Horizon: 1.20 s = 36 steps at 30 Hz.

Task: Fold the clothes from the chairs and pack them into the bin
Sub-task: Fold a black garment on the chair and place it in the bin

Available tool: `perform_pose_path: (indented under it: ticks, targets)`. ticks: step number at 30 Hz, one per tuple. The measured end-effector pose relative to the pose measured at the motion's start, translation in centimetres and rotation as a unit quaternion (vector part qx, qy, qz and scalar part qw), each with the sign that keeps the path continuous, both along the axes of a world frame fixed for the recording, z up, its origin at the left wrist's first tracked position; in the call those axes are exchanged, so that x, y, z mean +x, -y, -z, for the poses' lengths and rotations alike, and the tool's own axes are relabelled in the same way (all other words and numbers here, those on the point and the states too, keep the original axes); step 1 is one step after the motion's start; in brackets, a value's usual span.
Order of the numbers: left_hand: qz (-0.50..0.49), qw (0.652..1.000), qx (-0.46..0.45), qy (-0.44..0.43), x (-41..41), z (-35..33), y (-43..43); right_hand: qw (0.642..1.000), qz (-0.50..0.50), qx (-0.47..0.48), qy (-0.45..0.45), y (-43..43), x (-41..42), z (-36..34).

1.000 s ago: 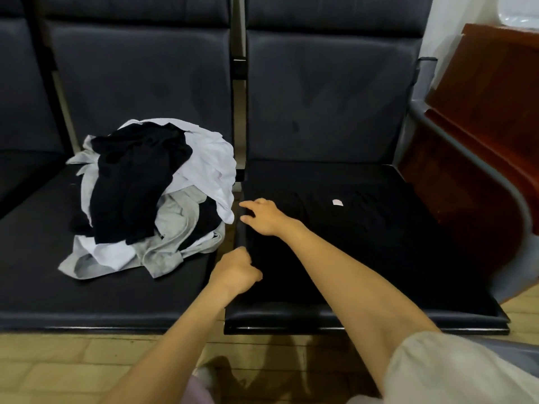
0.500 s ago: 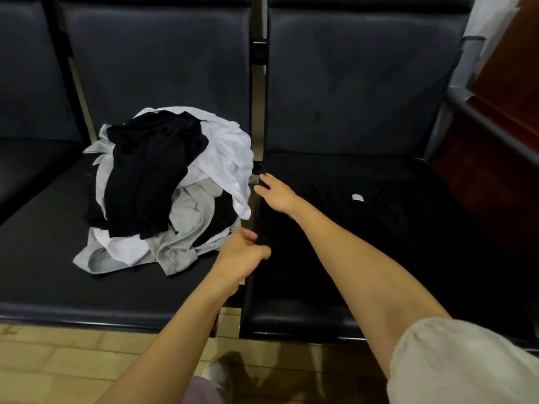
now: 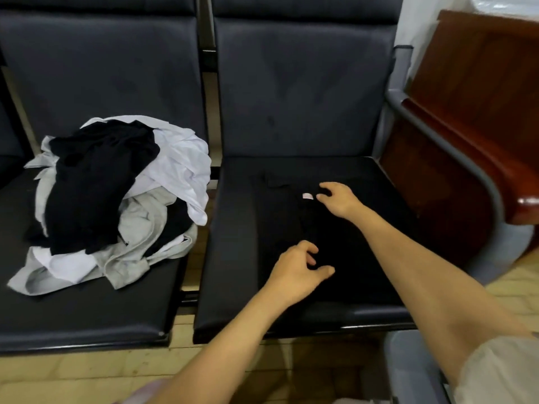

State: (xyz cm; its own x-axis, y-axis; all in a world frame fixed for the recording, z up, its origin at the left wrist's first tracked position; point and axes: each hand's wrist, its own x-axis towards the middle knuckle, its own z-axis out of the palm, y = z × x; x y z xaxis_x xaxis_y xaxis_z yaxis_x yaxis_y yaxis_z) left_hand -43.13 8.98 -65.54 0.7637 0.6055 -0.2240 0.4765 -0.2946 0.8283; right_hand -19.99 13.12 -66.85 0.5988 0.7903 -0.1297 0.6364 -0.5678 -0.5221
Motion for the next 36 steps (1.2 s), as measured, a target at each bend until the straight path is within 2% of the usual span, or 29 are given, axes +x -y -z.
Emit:
perform_pose_path:
  ticks: [2,5,10,14,17,23,29,32,36]
  targets:
    - [0.004,0.997,0.075,0.009,1.1,0.2,1.1,0.999,0.033,-0.015,0.032,2.5,2.0,0.3]
    - [0.062,0.981,0.184,0.011,3.2,1.0,3.3,0.996,0.070,-0.042,0.048,6.4,4.6,0.5]
    - [0.136,0.962,0.234,0.031,7.4,2.1,6.5,0.995,0.052,-0.043,0.069,9.6,7.3,0.8]
    - [0.207,0.933,0.292,0.036,10.0,3.3,8.3,0.995,0.062,-0.067,0.048,9.7,8.7,0.7]
    - [0.225,0.907,0.347,0.080,11.0,4.4,9.3,0.994,0.053,-0.089,0.035,8.7,9.3,0.8]
    - [0.165,0.930,0.301,0.132,11.4,4.4,9.5,0.990,0.071,-0.122,0.003,7.7,9.3,1.4]
    - [0.091,0.979,0.114,0.139,10.1,2.4,8.9,0.992,0.080,-0.098,0.000,7.7,9.6,1.0]
    - [0.070,0.985,0.047,0.150,9.5,2.3,8.5,0.987,0.110,-0.116,0.004,7.9,9.6,1.2]
    - [0.039,0.987,0.002,0.154,9.0,1.8,8.0,0.986,0.091,-0.140,0.024,7.8,9.2,1.6]
